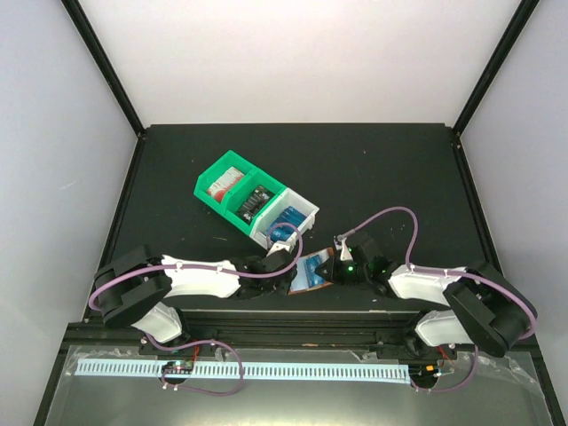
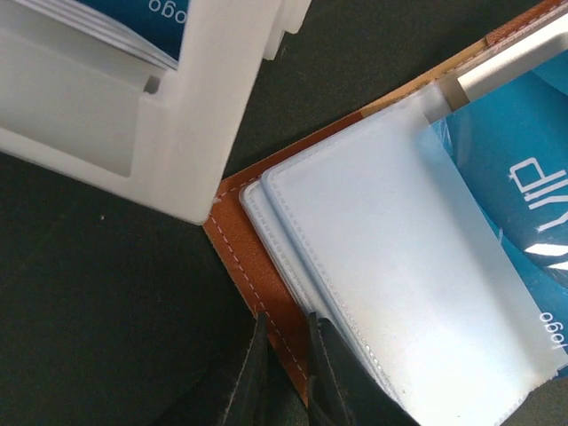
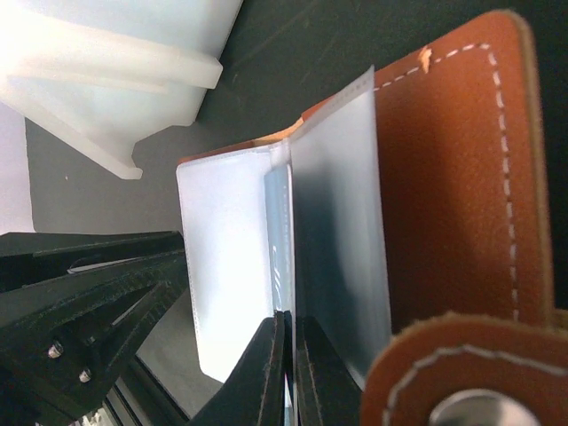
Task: Put the credit cards into the card holder
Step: Insert the credit card into the card holder.
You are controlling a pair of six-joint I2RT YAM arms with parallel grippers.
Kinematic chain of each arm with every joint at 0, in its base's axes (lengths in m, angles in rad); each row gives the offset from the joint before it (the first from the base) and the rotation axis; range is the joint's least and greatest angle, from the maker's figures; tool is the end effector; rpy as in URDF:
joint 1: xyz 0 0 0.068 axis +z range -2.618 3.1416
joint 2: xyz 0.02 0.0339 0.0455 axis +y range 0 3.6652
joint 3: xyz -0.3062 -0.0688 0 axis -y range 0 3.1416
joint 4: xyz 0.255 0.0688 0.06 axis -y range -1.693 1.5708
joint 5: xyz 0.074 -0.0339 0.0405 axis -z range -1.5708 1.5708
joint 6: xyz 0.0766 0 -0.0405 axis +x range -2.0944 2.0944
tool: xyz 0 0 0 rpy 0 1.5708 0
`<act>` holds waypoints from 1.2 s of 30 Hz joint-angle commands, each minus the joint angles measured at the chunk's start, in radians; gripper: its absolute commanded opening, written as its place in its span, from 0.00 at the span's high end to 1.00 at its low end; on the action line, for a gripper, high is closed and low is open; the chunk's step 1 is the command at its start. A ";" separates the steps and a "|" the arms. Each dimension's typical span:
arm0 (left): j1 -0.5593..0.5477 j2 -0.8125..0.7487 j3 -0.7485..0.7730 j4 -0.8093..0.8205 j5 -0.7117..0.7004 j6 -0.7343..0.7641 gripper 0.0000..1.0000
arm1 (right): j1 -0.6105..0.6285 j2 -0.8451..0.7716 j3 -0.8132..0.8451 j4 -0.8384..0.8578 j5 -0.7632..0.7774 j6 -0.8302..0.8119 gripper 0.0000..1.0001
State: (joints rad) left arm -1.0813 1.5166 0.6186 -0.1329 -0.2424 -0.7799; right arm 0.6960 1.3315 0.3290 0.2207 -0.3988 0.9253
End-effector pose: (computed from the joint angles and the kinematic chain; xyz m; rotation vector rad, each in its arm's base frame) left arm 0.1505 -0.2433 0.1300 0.3040 2.5864 -0.3882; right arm 0.1635 0.1753 0.1265 0.0812 2.6417 1.1613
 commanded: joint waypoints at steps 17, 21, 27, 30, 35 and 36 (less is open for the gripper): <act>-0.034 0.065 0.009 0.004 0.104 0.075 0.92 | 0.002 0.065 -0.012 0.077 -0.027 0.061 0.89; -0.035 0.064 0.015 0.002 0.106 0.079 0.92 | 0.003 0.062 -0.013 0.069 -0.018 0.060 0.88; -0.035 0.062 0.012 0.004 0.096 0.070 0.91 | 0.005 0.035 -0.005 0.001 0.023 0.039 0.85; -0.035 0.065 0.016 -0.001 0.091 0.067 0.91 | 0.005 -0.003 0.006 -0.069 0.059 0.014 0.82; -0.035 0.062 0.012 0.025 0.106 0.081 0.90 | 0.007 -0.054 0.048 -0.203 0.109 -0.050 0.73; -0.035 0.061 0.010 0.031 0.110 0.083 0.90 | 0.007 -0.058 0.060 -0.229 0.121 -0.065 0.71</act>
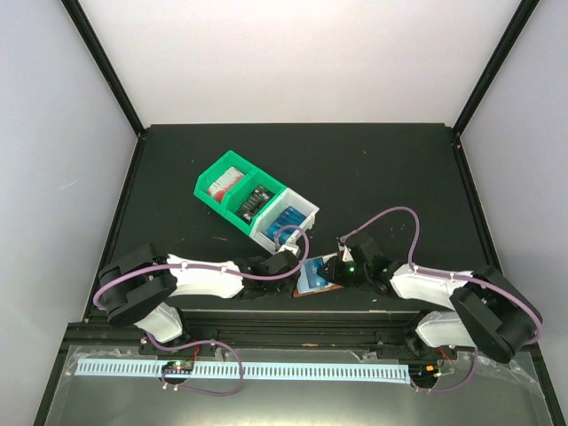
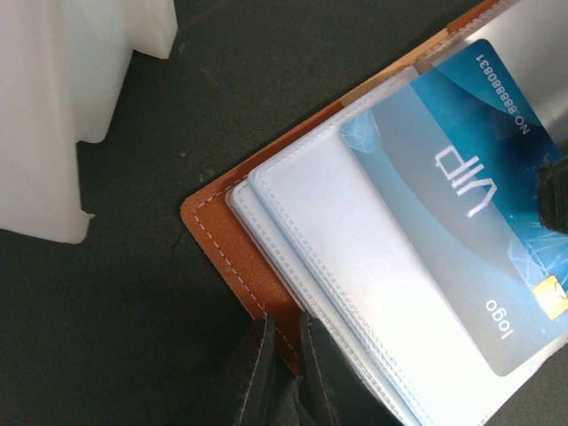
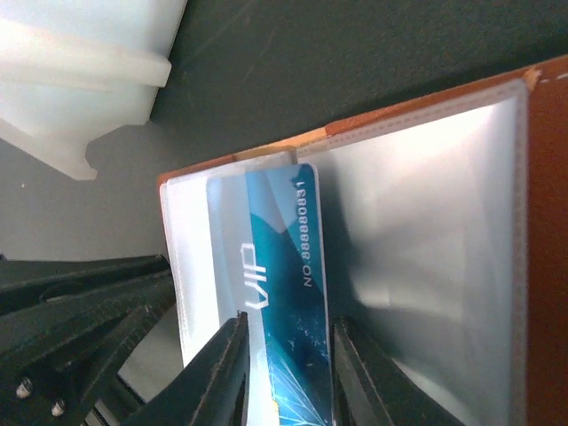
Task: Put the credit cards into the card holder
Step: Insert the credit card into the card holder.
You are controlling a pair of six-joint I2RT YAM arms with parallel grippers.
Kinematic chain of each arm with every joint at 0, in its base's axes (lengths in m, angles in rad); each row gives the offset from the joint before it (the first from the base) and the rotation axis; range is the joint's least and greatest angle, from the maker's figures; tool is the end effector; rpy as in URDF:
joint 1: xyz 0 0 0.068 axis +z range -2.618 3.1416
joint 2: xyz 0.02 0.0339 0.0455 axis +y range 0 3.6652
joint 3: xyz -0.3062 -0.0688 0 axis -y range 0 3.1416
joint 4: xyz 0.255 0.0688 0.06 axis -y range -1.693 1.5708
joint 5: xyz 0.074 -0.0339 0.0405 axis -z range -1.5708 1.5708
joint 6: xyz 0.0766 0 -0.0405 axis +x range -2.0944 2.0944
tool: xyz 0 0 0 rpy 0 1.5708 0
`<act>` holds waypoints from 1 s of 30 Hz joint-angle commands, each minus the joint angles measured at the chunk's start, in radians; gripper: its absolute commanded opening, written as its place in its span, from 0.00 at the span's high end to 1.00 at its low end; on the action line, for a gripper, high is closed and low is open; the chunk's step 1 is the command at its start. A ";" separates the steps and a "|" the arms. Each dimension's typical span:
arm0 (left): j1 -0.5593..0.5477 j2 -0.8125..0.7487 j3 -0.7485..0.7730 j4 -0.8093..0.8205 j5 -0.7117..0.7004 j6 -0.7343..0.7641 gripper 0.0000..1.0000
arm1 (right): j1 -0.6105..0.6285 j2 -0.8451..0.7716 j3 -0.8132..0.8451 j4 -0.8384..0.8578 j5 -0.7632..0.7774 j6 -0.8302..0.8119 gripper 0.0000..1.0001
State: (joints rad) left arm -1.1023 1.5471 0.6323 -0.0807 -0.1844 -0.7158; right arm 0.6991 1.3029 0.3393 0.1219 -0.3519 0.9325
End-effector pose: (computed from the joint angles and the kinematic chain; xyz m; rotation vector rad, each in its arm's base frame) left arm 0.1467 -0.2587 0.1289 0.4310 2.5740 -0.4607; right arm 0.1598 0.1688 0.1248 0.1317 2.6887 1.0736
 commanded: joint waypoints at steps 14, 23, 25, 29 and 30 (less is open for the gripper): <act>-0.014 0.042 0.008 0.010 0.073 0.046 0.90 | 0.004 0.075 0.129 -0.178 0.007 -0.210 0.72; -0.014 0.044 0.021 0.040 0.121 0.087 0.88 | 0.003 0.105 0.162 -0.191 -0.072 -0.303 0.73; -0.014 0.042 0.020 0.040 0.117 0.090 0.88 | 0.003 0.101 0.169 -0.206 -0.055 -0.312 0.72; -0.014 0.039 0.013 0.046 0.113 0.095 0.86 | 0.003 0.052 0.182 -0.256 0.005 -0.322 0.72; -0.014 0.039 0.012 0.051 0.113 0.098 0.86 | 0.003 0.034 0.182 -0.260 0.009 -0.324 0.71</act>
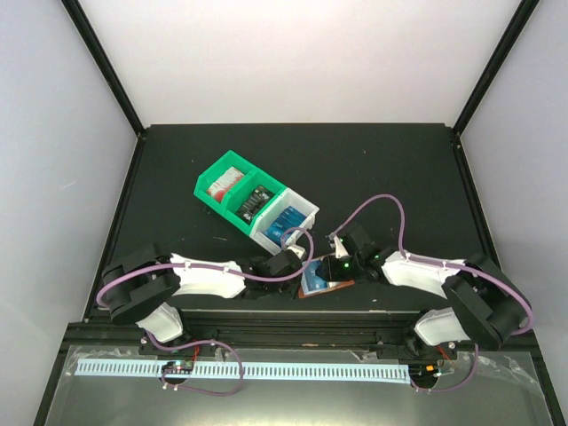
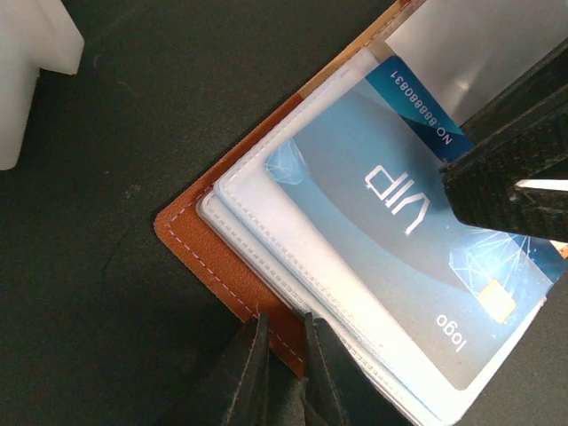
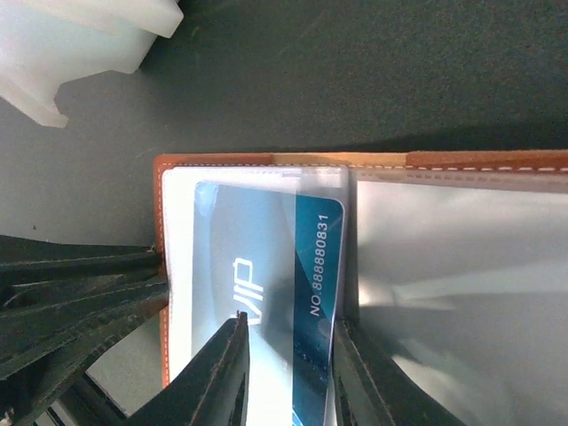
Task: Put the credit cards into the card holder
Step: Insert the credit card into the card holder.
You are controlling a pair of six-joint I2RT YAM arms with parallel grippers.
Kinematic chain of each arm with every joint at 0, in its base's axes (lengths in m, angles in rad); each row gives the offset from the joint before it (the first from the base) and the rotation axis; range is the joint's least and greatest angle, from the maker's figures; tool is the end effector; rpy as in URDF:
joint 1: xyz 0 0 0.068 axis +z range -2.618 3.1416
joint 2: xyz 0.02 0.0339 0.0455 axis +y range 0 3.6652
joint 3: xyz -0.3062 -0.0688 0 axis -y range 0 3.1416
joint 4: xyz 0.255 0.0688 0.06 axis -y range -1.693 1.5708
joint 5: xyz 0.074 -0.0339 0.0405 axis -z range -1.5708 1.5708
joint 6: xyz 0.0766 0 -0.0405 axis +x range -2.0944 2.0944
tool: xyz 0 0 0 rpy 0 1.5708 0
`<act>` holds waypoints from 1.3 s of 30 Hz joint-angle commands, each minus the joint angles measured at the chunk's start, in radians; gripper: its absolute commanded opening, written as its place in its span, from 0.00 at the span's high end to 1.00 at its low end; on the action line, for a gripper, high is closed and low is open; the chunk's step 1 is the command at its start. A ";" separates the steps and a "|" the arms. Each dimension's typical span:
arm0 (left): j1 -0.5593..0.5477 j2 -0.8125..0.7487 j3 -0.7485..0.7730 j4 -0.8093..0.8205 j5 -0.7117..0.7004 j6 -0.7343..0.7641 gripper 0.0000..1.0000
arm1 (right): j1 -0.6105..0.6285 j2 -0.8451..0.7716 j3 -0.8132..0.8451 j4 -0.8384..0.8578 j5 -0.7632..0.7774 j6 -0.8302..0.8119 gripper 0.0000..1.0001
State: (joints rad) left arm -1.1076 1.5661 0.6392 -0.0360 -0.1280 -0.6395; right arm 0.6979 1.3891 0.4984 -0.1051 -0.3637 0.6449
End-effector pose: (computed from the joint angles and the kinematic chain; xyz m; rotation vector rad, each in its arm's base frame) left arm 0.1452 -0.2687 0.1287 0.5538 2.5491 -0.5198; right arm 0.1747 0.1821 0.1319 -0.2240 2.7662 0.9087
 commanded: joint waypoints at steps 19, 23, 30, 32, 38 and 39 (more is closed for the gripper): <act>-0.009 0.034 0.020 0.032 0.041 0.034 0.87 | 0.012 -0.002 0.077 -0.063 -0.031 -0.078 0.70; -0.009 0.003 0.007 0.041 0.020 0.025 0.84 | 0.012 -0.048 0.090 -0.142 0.120 -0.063 0.68; -0.001 -0.080 0.006 0.018 -0.036 0.022 0.68 | 0.011 -0.201 0.108 -0.253 0.239 -0.036 0.63; 0.009 -0.102 0.011 0.000 -0.045 0.017 0.65 | 0.013 -0.238 0.122 -0.285 0.256 -0.043 0.62; 0.045 -0.204 -0.023 -0.008 -0.049 -0.029 0.60 | 0.079 -0.273 0.185 -0.413 0.428 -0.032 0.60; 0.048 -0.221 -0.035 -0.004 -0.043 -0.043 0.60 | 0.100 -0.266 0.193 -0.428 0.470 -0.022 0.60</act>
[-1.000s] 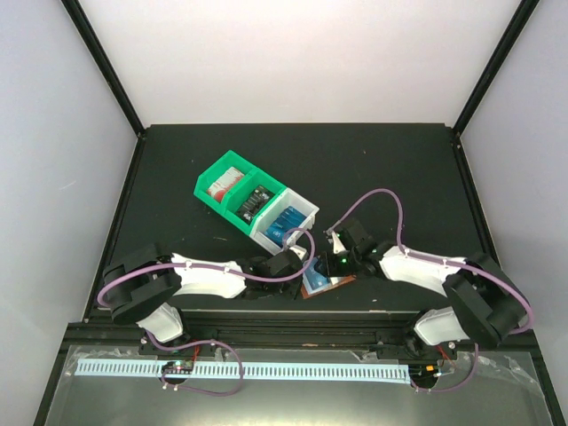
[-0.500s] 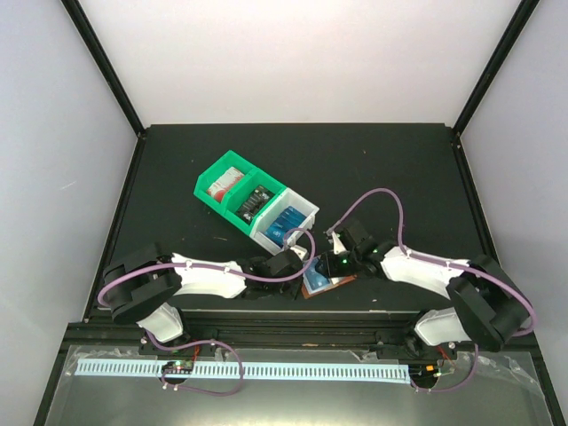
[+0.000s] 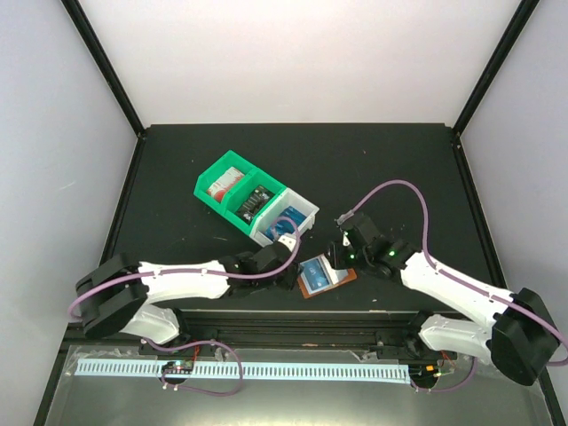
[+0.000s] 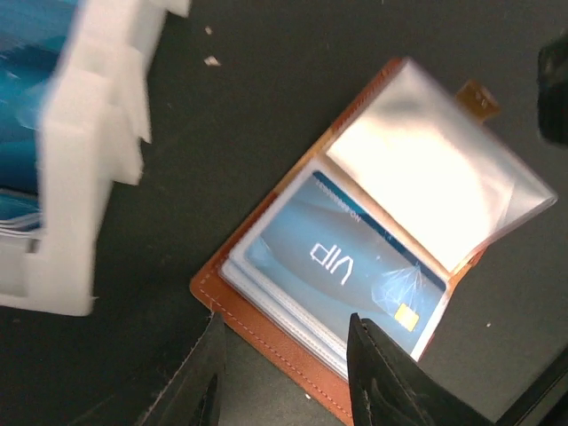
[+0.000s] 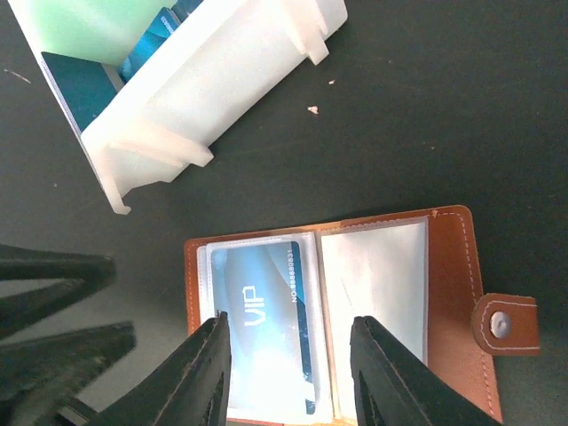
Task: Put the credit cards into the card holder
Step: Insert the credit card into the card holder.
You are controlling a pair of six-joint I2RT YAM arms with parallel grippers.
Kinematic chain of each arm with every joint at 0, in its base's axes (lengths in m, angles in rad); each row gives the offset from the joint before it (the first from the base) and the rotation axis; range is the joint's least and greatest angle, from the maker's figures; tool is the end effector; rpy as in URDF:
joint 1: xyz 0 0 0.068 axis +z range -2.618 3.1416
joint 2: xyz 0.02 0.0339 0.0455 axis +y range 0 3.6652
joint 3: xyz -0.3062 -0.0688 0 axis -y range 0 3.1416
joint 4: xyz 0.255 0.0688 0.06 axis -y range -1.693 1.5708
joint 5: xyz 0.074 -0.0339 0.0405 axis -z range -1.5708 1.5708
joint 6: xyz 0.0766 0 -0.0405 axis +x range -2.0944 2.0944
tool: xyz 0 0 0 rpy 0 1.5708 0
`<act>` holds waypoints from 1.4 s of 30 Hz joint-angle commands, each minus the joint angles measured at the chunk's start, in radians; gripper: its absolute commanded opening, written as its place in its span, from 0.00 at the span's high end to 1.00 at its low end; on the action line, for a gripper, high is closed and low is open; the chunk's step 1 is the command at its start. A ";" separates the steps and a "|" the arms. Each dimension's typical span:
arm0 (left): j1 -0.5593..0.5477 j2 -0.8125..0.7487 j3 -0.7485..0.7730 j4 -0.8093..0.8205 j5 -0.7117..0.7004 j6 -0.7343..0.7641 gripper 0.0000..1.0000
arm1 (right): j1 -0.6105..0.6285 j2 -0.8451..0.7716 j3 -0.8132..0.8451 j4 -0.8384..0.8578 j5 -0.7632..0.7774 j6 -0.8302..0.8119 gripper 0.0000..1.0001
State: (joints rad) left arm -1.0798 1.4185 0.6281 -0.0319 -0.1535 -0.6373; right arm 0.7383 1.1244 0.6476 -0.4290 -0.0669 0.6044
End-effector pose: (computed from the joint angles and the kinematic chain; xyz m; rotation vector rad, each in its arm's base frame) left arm 0.1506 -0.2568 0.1675 0.4698 2.4292 -0.6109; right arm 0.1702 0.1618 0.2076 -0.2032 2.5834 0.6245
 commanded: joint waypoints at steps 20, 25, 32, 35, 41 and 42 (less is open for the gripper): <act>0.035 -0.116 -0.194 0.310 0.159 -0.256 0.52 | 0.199 0.310 0.067 -0.085 0.128 0.081 0.88; 0.040 -0.087 -0.188 0.324 0.174 -0.258 0.52 | 0.199 0.336 0.067 -0.080 0.130 0.087 0.91; 0.044 -0.043 -0.178 0.347 0.203 -0.259 0.52 | 0.199 0.365 0.053 -0.069 0.134 0.104 0.94; 0.047 -0.009 -0.159 0.351 0.227 -0.257 0.53 | 0.198 0.364 0.042 -0.054 0.127 0.114 0.94; 0.052 0.031 -0.153 0.387 0.263 -0.257 0.53 | 0.199 0.338 0.028 -0.062 0.160 0.142 0.94; 0.052 0.031 -0.153 0.390 0.264 -0.257 0.53 | 0.199 0.332 0.026 -0.062 0.164 0.146 0.94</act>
State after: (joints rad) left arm -1.0351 1.4410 0.4416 0.2996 0.0776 -0.8928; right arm 0.9318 1.4685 0.7033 -0.4808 0.0673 0.7185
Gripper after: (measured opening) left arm 0.472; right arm 0.063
